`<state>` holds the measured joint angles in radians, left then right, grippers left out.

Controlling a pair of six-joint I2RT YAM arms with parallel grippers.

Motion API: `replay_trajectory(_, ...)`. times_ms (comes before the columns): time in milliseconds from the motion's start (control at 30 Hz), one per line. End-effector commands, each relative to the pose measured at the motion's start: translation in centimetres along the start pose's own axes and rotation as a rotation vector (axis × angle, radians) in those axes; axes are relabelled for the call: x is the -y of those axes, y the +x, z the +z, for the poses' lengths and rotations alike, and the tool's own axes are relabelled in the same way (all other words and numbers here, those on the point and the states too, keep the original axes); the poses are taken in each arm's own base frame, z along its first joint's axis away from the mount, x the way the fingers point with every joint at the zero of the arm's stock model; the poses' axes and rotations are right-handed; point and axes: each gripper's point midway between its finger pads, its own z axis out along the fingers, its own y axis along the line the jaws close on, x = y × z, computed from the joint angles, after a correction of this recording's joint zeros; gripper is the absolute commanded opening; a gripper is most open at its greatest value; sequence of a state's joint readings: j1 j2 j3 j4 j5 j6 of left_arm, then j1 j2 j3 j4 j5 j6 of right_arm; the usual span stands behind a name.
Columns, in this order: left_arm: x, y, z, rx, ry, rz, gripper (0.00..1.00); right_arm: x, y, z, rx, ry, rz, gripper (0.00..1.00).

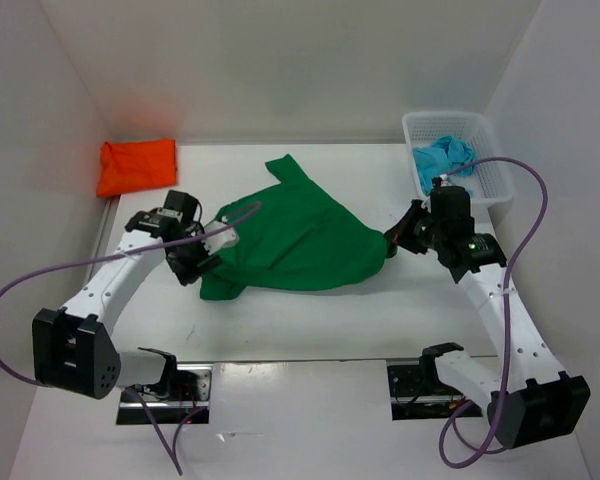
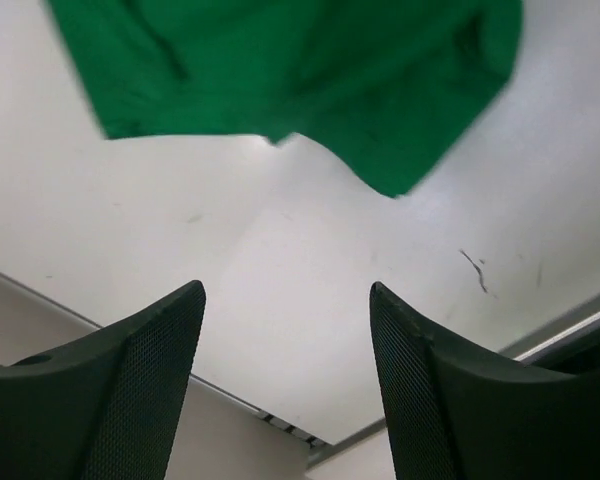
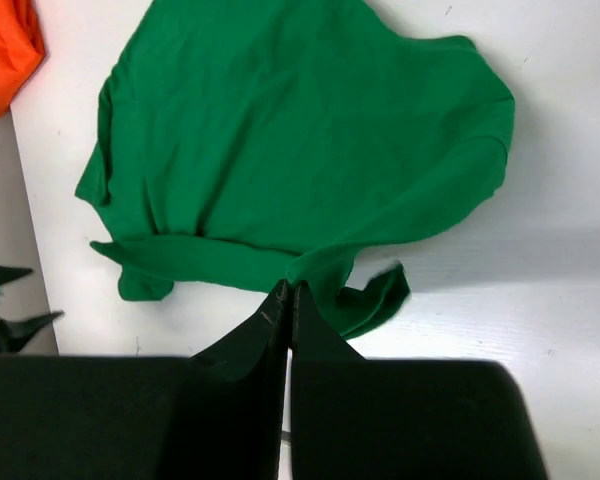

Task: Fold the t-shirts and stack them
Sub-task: Flatten out the tshirt

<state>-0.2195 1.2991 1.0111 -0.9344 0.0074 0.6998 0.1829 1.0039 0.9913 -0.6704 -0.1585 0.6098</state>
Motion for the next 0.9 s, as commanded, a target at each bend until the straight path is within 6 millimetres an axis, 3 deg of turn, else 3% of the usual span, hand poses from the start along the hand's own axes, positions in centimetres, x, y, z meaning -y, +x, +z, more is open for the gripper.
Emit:
replay_trajectory(0, -3.1, -2.8, -1.1, 0.103, -0.022, -0.069, 0.74, -0.5, -0.3, -0.1, 0.04, -0.03, 0.008, 0.0)
replay_trajectory(67, -3.7, -4.1, -0.5, 0.127, -0.013, -0.111, 0.74, -0.2, -0.1, 0.1, 0.033, -0.024, 0.009, 0.0)
replay_trajectory(233, -2.9, -5.3, 4.3, 0.1, 0.122, -0.204, 0.74, -0.2, -0.2, -0.2, 0.046, -0.016, -0.006, 0.0)
replay_trajectory(467, -1.9, -5.3, 5.1, 0.089, 0.195, -0.174, 0.73, 0.0, -0.5, -0.7, 0.067, -0.006, -0.007, 0.0)
replay_trajectory(533, -1.7, -5.2, 5.5, 0.084, 0.212, -0.177, 0.69, 0.1, -0.6, -0.7, 0.073, 0.001, -0.007, 0.0)
replay_trajectory(567, -1.5, -4.5, 6.2, 0.043, 0.214, -0.195, 0.64, 0.1, -0.6, -0.7, 0.073, 0.002, -0.007, 0.0)
replay_trajectory(600, -1.7, -4.6, 6.5, 0.046, 0.211, -0.195, 0.49, 0.1, -0.6, -0.7, 0.073, 0.002, -0.007, 0.0)
replay_trajectory(667, -1.4, -3.8, 7.3, 0.011, 0.227, -0.22, 0.42, 0.2, -0.4, -0.7, 0.066, 0.007, -0.006, 0.0)
replay_trajectory(867, -1.4, -3.0, 7.8, -0.014, 0.232, -0.21, 0.42, -0.2, -1.1, -1.1, 0.087, 0.002, -0.008, 0.0)
